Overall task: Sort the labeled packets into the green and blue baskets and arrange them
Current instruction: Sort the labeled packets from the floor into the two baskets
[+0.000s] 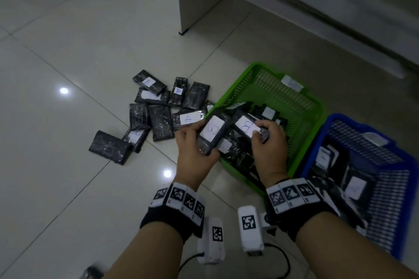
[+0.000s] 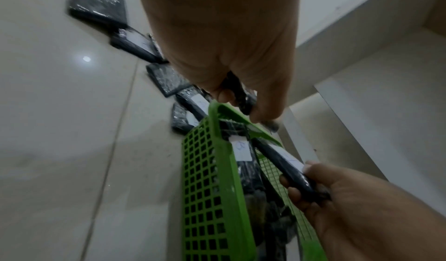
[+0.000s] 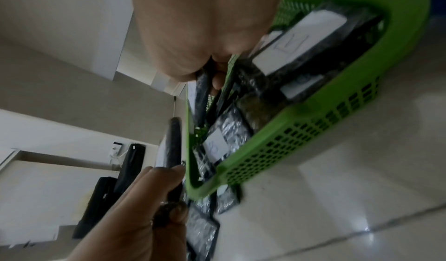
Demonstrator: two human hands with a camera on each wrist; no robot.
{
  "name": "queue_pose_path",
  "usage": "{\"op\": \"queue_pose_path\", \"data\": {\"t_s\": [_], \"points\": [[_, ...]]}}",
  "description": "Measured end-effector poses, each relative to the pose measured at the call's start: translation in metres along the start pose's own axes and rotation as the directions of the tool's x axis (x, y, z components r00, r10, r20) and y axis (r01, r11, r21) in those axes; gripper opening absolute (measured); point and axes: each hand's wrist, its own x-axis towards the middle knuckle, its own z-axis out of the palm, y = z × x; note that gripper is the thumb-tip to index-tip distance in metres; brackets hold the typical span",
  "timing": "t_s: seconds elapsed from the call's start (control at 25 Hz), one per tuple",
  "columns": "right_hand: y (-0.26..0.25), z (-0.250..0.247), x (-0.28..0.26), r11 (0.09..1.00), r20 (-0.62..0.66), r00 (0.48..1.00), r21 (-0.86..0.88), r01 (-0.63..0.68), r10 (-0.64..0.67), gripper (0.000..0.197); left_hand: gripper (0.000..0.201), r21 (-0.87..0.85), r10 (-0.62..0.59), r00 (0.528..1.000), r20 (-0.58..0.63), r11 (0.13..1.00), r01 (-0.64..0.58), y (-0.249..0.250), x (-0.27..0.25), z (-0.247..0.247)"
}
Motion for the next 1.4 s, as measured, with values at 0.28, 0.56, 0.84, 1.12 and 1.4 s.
{"op": "queue_pose_path", "data": {"t_s": [0.28, 0.56, 0.84, 1.12, 1.4], "points": [[0.020, -0.007, 0.007, 0.953, 0.151, 0.988, -0.299, 0.050, -0.004, 0.030, 0.075, 0.340, 0.078, 0.988, 0.135, 0.933, -0.120, 0.001, 0.023, 0.016], [-0.014, 0.026, -0.029, 0.951, 0.171, 0.969, -0.224, 0.215, -0.179, 0.037, 0.045, 0.083, -0.052, 0.998, 0.041, 0.995, 0.048, -0.022, 0.008, -0.037], [-0.059, 0.115, -0.048, 0.881, 0.330, 0.844, -0.070, 0.469, -0.423, 0.039, 0.032, 0.405, -0.093, 0.939, -0.330, 0.885, 0.230, -0.082, 0.015, -0.129], [-0.074, 0.191, -0.059, 0.913, 0.555, 0.796, -0.150, 0.380, -0.240, 0.042, 0.061, 0.496, -0.294, 0.943, -0.158, 0.802, 0.333, -0.131, 0.034, -0.169], [-0.062, 0.229, -0.052, 0.703, 0.621, 0.776, -0.504, 0.503, -0.110, 0.050, 0.034, 0.139, -0.094, 0.930, -0.354, 0.979, 0.152, -0.125, 0.012, -0.183]]}}
